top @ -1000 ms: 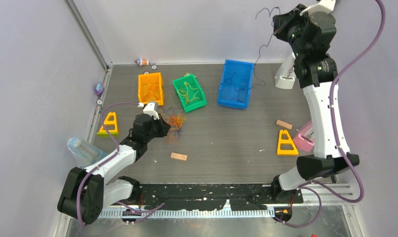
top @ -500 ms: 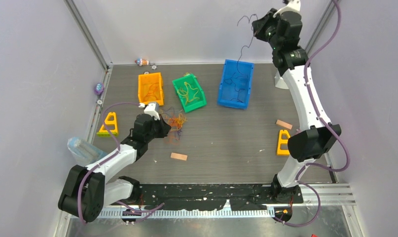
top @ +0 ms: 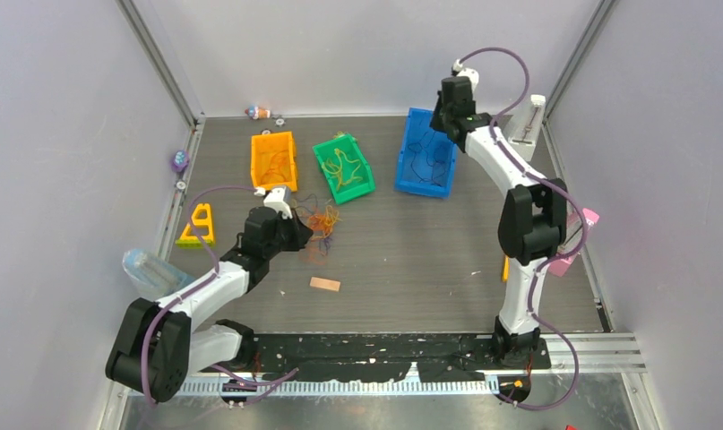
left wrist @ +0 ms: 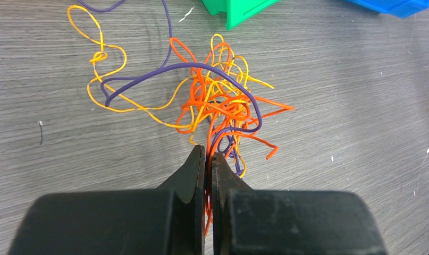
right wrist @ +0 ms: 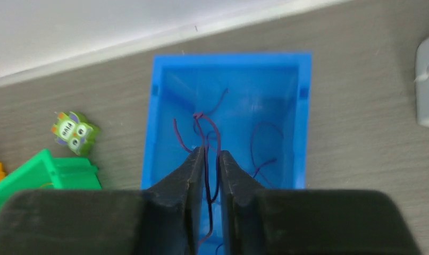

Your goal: Untangle the cables

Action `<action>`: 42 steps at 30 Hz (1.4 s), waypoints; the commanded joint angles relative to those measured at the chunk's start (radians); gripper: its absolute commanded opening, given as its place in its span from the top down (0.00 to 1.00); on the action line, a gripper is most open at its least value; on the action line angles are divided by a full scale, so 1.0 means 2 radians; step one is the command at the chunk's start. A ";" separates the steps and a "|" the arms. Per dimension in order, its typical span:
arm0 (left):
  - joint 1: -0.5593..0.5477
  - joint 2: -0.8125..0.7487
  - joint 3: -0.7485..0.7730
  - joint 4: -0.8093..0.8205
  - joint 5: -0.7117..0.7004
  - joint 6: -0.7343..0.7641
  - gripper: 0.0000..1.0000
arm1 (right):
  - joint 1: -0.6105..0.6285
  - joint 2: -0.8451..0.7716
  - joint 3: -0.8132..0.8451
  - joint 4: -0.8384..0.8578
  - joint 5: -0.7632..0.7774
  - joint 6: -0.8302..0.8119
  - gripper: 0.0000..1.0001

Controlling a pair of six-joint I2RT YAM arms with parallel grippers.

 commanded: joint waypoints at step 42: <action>-0.072 0.129 0.086 0.126 0.272 0.021 1.00 | 0.181 -0.350 -0.611 0.270 -0.218 -0.079 0.33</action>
